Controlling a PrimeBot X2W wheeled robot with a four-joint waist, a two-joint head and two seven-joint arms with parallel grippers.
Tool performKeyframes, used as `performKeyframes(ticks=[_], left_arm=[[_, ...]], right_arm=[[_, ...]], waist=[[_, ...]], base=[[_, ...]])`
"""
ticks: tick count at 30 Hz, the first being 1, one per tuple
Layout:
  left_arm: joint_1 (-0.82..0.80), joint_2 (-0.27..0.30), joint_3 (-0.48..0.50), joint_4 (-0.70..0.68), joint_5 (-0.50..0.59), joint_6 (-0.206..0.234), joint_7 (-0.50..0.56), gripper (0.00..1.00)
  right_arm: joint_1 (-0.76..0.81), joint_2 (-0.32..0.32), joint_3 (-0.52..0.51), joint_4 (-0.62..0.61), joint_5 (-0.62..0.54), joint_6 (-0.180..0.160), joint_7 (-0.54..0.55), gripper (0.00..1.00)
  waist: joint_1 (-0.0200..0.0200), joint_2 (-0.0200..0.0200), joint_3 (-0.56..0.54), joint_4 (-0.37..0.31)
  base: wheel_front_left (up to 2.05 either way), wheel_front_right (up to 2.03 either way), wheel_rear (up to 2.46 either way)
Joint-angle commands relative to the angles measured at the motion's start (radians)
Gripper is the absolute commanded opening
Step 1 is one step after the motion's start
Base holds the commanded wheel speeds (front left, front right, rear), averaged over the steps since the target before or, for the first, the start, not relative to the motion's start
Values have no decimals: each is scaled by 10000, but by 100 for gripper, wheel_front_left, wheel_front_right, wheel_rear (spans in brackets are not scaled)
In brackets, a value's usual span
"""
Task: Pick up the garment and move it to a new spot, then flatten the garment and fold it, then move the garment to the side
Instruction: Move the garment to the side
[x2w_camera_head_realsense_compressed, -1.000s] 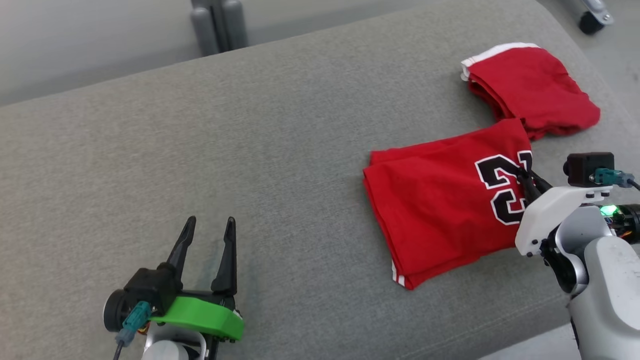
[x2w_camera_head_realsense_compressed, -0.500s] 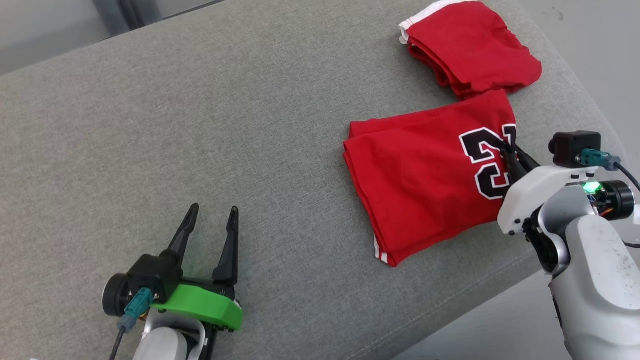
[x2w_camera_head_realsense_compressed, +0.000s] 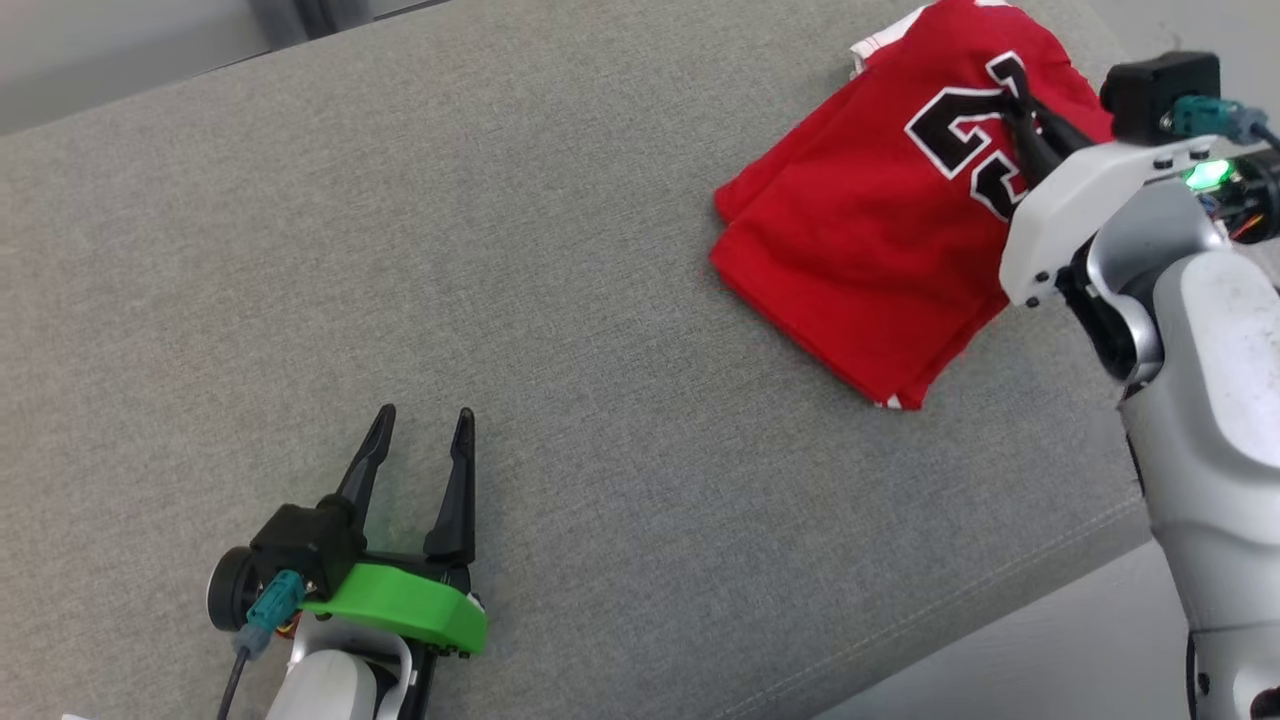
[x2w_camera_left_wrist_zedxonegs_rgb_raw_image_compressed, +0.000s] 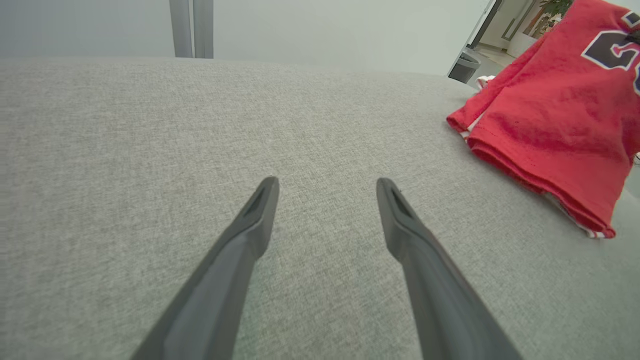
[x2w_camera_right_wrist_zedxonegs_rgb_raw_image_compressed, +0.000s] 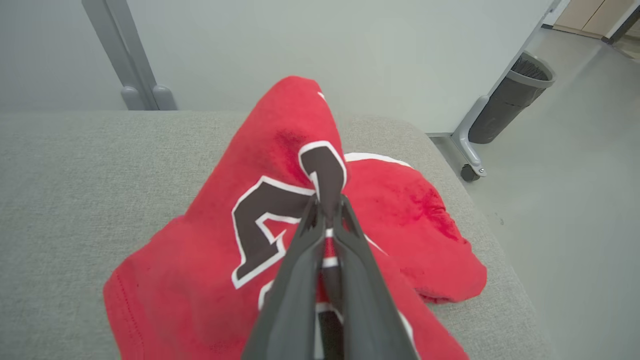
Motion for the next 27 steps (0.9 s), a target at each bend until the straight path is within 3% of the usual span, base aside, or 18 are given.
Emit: performKeyframes(ticks=[1, 15, 24, 25, 27], left_arm=[[-189, -3, 15, 38, -90, 18, -59, 100], [-331, -194, 61, -43, -46, -40, -62, 100], [-479, -91, 112, -93, 97, -64, -62, 100], [-472, -81, 112, -103, 112, -70, -64, 100], [-481, -69, 99, -133, 126, -77, -64, 100]], right_arm=[[-287, -152, 20, 56, -88, -17, 127, 0], [-2102, -1909, -363, 804, -302, -17, 1441, 0], [-2228, -2445, -1925, 2331, -1302, -17, 854, 1], [-2165, -2452, -2225, 2530, -1544, -17, 644, 95], [-2079, -2435, -2928, 2880, -1967, -17, 199, 100]], waist=[[-1, -1, -17, 109], [-1, -1, 212, 828], [-1, -1, 678, 1456], [-1, -1, 725, 1523], [-1, -1, 805, 1641]], base=[[0, 0, 0], [0, 0, 0], [0, 0, 0], [0, 0, 0], [0, 0, 0]])
